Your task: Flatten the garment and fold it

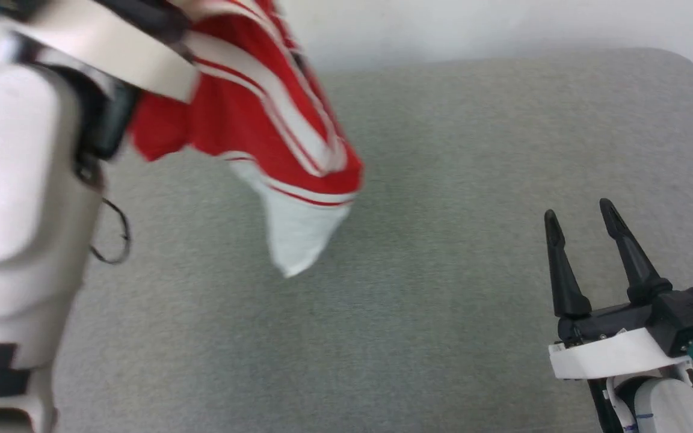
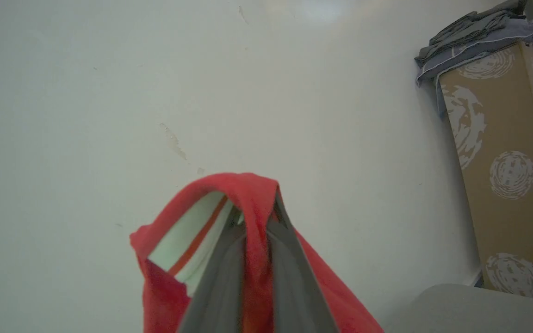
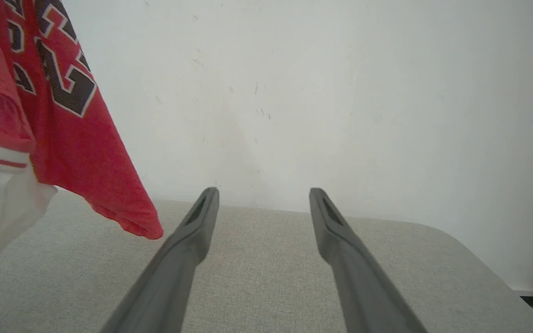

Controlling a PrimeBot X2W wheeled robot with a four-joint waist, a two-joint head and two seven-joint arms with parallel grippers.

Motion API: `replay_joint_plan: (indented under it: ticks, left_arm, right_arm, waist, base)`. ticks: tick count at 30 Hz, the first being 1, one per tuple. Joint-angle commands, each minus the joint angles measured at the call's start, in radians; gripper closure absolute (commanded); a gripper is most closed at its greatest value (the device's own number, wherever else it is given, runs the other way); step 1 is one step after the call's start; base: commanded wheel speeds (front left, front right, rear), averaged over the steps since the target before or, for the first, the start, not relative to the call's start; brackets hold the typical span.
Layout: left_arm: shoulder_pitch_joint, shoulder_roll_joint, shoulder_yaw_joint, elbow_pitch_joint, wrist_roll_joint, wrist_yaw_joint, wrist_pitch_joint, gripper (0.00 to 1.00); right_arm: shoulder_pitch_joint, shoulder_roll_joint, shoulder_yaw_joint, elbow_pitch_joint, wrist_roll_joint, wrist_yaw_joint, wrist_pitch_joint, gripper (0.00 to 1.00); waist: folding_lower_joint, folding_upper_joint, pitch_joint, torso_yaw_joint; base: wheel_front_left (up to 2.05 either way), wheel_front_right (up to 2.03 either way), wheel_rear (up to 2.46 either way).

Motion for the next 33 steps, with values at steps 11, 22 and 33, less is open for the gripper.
replay_joint_plan:
  ticks: [11,22,33]
  left_arm:
    - [0.278,-0.162,-0.282,0.158,0.031,-0.003,0.039,1.00]
    - [0.404,-0.213,-0.325,0.438,0.016,0.064,0.033,0.00]
    - [0.471,-0.147,-0.177,0.303,-0.039,0.148,-0.125,0.00]
  right_arm:
    - [-0.017,0.002,-0.012,-0.007,0.028,-0.002,-0.004,0.00]
    - [-0.012,0.002,-0.009,0.029,0.024,-0.002,-0.005,0.00]
    - [0.043,0.002,-0.027,0.081,-0.020,-0.002,-0.005,0.00]
  waist:
    - [0.0001,0.0000,0.086,-0.165]
    - [0.0001,0.0000,0.079,-0.113]
    - [0.0001,0.0000,-0.056,0.011]
  base:
    - [0.00,0.00,0.00]
    - [0.00,0.00,0.00]
    - [0.00,0.00,0.00]
